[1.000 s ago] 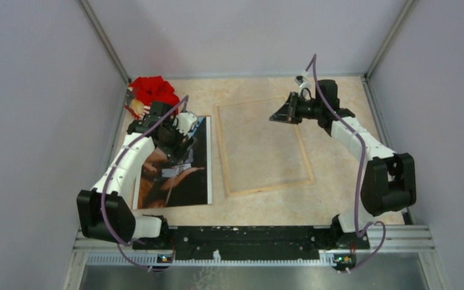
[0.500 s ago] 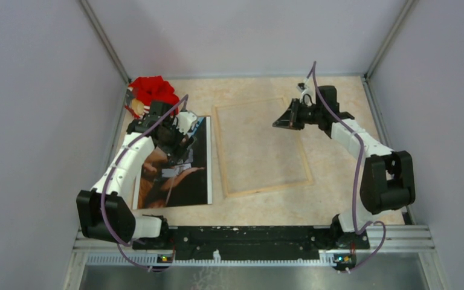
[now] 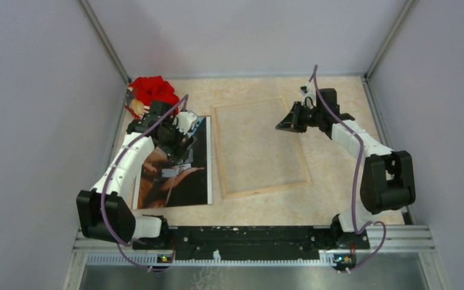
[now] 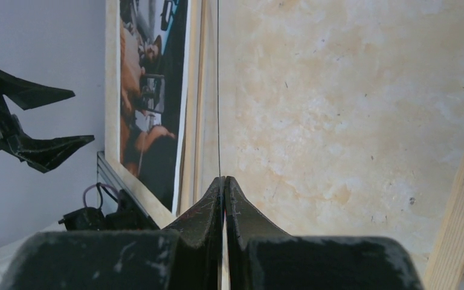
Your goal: Put the photo into the frame
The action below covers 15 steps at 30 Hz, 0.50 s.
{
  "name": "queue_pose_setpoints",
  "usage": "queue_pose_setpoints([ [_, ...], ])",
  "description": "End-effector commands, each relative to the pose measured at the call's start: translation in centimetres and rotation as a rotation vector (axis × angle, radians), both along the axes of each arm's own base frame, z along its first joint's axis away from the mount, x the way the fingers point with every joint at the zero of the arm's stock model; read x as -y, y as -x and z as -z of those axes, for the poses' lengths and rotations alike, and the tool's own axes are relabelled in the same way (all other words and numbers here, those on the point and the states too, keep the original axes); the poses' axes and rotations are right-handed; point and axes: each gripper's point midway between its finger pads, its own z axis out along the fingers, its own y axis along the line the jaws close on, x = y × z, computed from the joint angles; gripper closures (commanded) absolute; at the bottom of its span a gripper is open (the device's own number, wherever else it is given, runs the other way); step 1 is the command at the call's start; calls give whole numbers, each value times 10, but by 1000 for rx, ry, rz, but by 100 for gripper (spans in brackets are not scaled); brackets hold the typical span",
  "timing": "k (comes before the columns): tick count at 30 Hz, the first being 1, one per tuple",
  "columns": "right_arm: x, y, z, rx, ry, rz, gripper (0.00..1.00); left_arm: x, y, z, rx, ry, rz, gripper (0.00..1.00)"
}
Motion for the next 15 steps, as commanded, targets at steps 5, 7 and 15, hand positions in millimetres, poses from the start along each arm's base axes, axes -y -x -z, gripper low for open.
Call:
queue_pose_setpoints([
  [5,13,-1,19,-25,85,31,92,4,-6,-16,40,18,7,6],
  [7,16,0,24,-36,105,38,88,4,-6,-16,41,19,7,6],
  [15,28,-7,37,-44,192,77,67,5,-6,-17,38,23,8,6],
])
